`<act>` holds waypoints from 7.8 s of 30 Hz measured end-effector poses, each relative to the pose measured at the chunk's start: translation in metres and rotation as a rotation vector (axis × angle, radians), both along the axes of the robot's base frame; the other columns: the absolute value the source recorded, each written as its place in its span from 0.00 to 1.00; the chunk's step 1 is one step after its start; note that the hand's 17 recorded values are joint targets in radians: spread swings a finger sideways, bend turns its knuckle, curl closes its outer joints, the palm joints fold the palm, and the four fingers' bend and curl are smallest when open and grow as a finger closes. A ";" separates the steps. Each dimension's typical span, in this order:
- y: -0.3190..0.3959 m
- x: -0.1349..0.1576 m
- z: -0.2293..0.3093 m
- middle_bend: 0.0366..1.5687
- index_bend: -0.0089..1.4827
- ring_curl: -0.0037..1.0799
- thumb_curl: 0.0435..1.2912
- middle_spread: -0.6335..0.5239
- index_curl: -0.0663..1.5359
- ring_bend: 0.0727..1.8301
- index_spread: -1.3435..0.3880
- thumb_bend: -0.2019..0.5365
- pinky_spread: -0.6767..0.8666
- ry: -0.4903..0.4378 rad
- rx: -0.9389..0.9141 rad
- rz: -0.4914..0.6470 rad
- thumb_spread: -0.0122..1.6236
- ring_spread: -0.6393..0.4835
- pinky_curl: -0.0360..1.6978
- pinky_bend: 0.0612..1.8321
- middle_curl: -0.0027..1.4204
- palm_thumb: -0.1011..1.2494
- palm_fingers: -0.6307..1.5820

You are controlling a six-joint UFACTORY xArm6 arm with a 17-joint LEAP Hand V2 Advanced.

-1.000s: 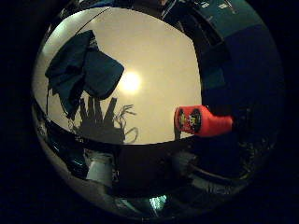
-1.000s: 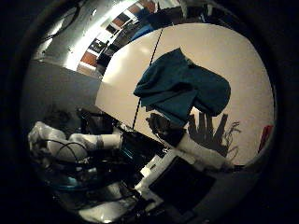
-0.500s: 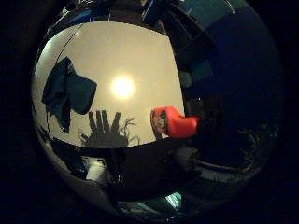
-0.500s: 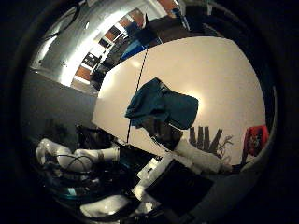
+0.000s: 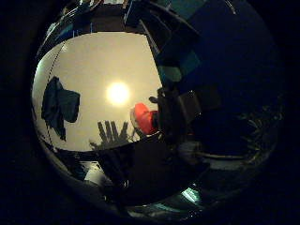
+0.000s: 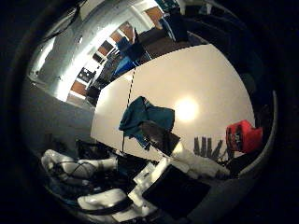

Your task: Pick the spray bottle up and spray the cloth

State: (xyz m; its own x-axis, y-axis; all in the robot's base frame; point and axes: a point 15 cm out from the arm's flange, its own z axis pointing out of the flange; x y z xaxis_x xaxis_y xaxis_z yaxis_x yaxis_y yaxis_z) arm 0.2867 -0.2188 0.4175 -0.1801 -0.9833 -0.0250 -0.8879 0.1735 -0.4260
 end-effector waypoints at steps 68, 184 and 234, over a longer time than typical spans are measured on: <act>-0.172 -0.175 -0.105 0.14 0.12 0.25 0.19 0.64 0.23 0.14 0.69 0.24 0.70 -0.282 0.474 -0.398 0.65 0.76 0.19 0.17 0.27 0.38 0.40; -0.194 -0.104 -0.239 0.23 0.16 0.24 0.21 0.82 0.24 0.45 0.74 0.24 0.68 -0.382 0.663 -0.344 0.68 0.83 0.18 0.25 0.27 0.46 0.38; -0.130 -0.024 -0.235 0.24 0.13 0.28 0.22 0.55 0.26 0.33 0.68 0.25 0.62 -0.429 0.722 -0.181 0.67 0.62 0.18 0.15 0.32 0.50 0.53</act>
State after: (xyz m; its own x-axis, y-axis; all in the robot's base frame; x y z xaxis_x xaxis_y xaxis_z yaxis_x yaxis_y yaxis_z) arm 0.2630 -0.3486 0.1826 -0.1648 -0.6570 -0.7356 -0.6075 0.6552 -0.4491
